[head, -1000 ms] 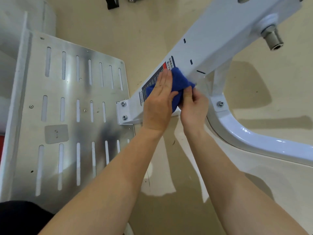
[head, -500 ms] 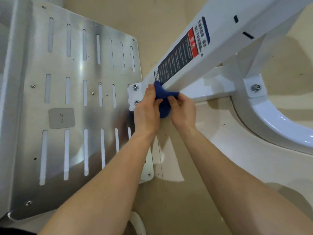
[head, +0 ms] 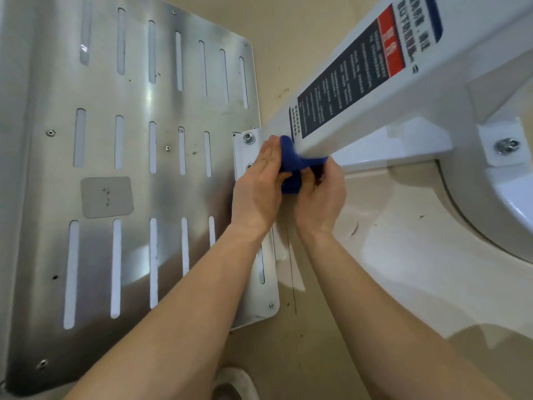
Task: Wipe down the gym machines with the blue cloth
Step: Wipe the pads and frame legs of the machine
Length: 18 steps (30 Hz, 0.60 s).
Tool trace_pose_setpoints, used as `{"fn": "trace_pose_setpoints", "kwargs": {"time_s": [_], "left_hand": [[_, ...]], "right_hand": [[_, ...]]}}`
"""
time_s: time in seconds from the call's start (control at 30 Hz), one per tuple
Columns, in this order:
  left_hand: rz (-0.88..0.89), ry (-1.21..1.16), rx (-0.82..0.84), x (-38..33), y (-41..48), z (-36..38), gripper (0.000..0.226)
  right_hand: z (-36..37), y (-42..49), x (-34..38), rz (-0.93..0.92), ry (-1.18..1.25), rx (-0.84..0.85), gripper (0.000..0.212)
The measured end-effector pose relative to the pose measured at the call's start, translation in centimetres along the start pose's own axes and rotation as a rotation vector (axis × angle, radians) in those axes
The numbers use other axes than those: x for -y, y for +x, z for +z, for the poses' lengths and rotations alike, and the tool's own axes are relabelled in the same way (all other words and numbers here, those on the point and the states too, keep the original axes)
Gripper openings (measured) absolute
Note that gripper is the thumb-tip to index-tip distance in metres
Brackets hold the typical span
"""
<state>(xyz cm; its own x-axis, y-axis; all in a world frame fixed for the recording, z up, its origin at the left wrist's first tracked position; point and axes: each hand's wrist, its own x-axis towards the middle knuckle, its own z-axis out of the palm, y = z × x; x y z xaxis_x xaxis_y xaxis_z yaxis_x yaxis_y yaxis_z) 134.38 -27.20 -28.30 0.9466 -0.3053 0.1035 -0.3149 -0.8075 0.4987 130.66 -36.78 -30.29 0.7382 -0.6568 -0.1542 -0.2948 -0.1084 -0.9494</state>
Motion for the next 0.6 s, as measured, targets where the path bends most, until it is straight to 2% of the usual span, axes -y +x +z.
{"fn": "trace_pose_setpoints", "kwargs": {"time_s": [0.1,0.2,0.27,0.33,0.37,0.5,0.6], "left_hand": [[0.002,0.081,-0.045,1.3,-0.5,0.9,0.058],[-0.011,0.068,-0.065,1.7,-0.7,1.3,0.056],[-0.102,-0.005,-0.038,1.2,-0.7,1.2,0.055],[-0.172,-0.052,-0.015,0.3,-1.0,0.9,0.052],[-0.19,-0.054,-0.019,-0.5,-1.1,0.6,0.048],[-0.249,-0.119,-0.104,-5.0,-2.4,-1.1,0.019],[-0.299,-0.242,-0.139,-8.2,-4.0,-1.3,0.011]], "right_hand": [[1.2,-0.3,-1.2,-0.034,-0.089,-0.036,0.009],[1.9,-0.7,-1.2,0.024,-0.027,-0.038,0.017],[1.6,-0.7,-0.8,0.054,0.008,-0.021,0.018],[0.5,-0.4,-0.5,0.053,-0.016,0.011,0.008],[-0.4,-0.3,-0.1,0.043,-0.028,0.034,0.002],[-5.0,-0.5,1.8,-0.042,-0.107,0.082,0.017],[-9.1,-0.1,3.3,-0.038,-0.108,0.118,0.013]]}}
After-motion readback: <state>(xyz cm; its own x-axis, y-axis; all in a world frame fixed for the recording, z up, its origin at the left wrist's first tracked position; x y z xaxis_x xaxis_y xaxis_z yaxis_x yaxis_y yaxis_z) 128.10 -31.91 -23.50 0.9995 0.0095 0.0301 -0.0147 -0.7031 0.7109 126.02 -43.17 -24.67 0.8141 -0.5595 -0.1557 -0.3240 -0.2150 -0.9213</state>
